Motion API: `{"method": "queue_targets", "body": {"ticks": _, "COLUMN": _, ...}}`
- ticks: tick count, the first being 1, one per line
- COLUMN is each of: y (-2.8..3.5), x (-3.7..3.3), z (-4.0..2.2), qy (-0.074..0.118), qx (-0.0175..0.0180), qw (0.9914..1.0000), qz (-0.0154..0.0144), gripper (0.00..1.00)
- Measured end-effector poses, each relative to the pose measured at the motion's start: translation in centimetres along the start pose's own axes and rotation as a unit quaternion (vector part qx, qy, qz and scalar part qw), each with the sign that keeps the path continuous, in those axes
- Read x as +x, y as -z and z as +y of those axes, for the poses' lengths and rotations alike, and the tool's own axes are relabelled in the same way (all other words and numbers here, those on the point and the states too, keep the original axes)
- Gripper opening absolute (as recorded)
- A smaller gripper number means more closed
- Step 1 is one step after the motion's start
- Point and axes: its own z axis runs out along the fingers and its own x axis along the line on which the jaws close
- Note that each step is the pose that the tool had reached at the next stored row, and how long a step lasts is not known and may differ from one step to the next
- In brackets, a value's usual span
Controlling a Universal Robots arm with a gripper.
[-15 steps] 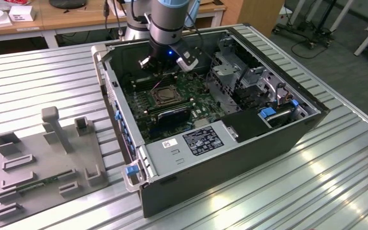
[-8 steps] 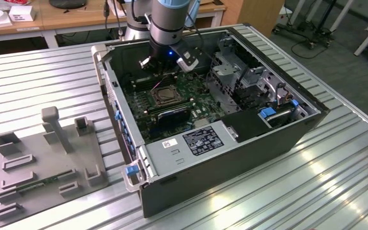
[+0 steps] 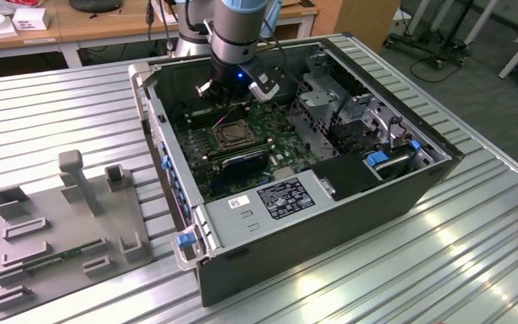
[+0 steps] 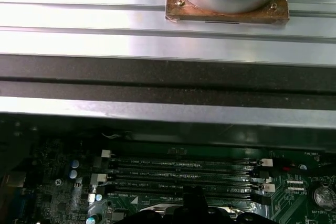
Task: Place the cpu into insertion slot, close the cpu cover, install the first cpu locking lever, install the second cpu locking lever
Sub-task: 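Install the first cpu locking lever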
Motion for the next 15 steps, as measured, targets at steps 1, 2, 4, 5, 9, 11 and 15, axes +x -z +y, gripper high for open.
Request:
{"method": "queue_targets", "body": {"ticks": 1, "y": 0.0, "x": 0.0, "z": 0.0, "qy": 0.0, "qx": 0.0, "qw": 1.0, "qz": 0.0, "gripper": 0.11}}
{"method": "queue_targets", "body": {"ticks": 2, "y": -0.03, "x": 0.0, "z": -0.01, "qy": 0.0, "qx": -0.0001, "qw": 1.0, "qz": 0.0, "gripper": 0.11}}
{"method": "queue_targets", "body": {"ticks": 4, "y": -0.03, "x": 0.0, "z": -0.04, "qy": 0.0, "qx": -0.0001, "qw": 1.0, "qz": 0.0, "gripper": 0.11}}
{"method": "queue_targets", "body": {"ticks": 5, "y": -0.03, "x": 0.0, "z": -0.04, "qy": 0.0, "qx": 0.0, "qw": 1.0, "qz": 0.0, "gripper": 0.11}}
{"method": "queue_targets", "body": {"ticks": 9, "y": -0.11, "x": -0.05, "z": -0.06, "qy": 0.0, "qx": -0.0001, "qw": 1.0, "qz": -0.0001, "gripper": 0.11}}
{"method": "queue_targets", "body": {"ticks": 11, "y": -0.18, "x": -0.06, "z": -0.08, "qy": 0.0, "qx": -0.0001, "qw": 1.0, "qz": -0.0001, "gripper": 0.11}}
{"method": "queue_targets", "body": {"ticks": 15, "y": -0.36, "x": -0.1, "z": -0.13, "qy": 0.0, "qx": 0.0, "qw": 1.0, "qz": 0.0, "gripper": 0.11}}
